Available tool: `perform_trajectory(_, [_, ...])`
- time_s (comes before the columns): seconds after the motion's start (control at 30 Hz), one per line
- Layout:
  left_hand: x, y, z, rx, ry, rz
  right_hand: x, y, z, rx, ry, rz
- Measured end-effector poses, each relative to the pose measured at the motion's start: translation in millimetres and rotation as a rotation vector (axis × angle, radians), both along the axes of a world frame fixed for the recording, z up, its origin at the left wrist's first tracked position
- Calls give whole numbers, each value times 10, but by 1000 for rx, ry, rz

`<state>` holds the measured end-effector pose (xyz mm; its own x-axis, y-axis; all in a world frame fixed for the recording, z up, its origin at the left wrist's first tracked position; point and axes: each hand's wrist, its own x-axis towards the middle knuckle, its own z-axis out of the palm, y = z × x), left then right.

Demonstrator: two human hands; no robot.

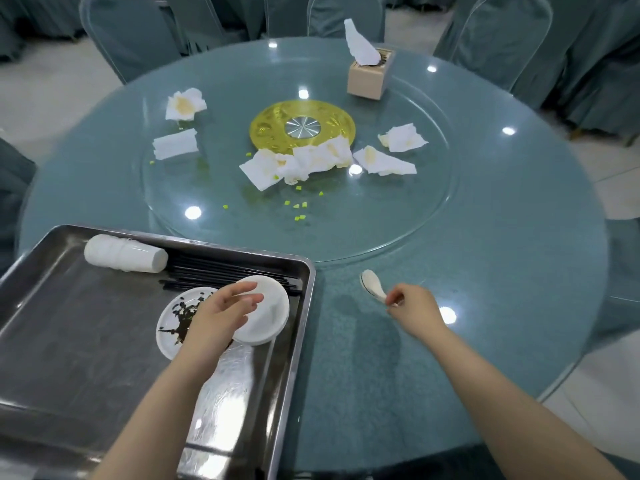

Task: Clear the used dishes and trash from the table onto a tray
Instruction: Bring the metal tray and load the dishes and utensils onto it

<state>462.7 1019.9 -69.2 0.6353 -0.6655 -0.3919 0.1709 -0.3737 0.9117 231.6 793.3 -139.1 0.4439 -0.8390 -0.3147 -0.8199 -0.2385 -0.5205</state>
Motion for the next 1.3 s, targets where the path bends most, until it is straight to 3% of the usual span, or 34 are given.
perform_trajectory(0.23, [52,169,1,-24,-2,52,580,544,523,31,-249,185])
perform_trajectory(0.63, [256,449,-75,-10,50,115,1332,1301,702,-76,-178,558])
perform_trajectory(1.03, [659,1045,-193,35,200,306,1953,1885,468,-54,-131,590])
perform_trajectory(1.3, [1133,1657,-321,86,207,396,2532,2261,119,-57,37,536])
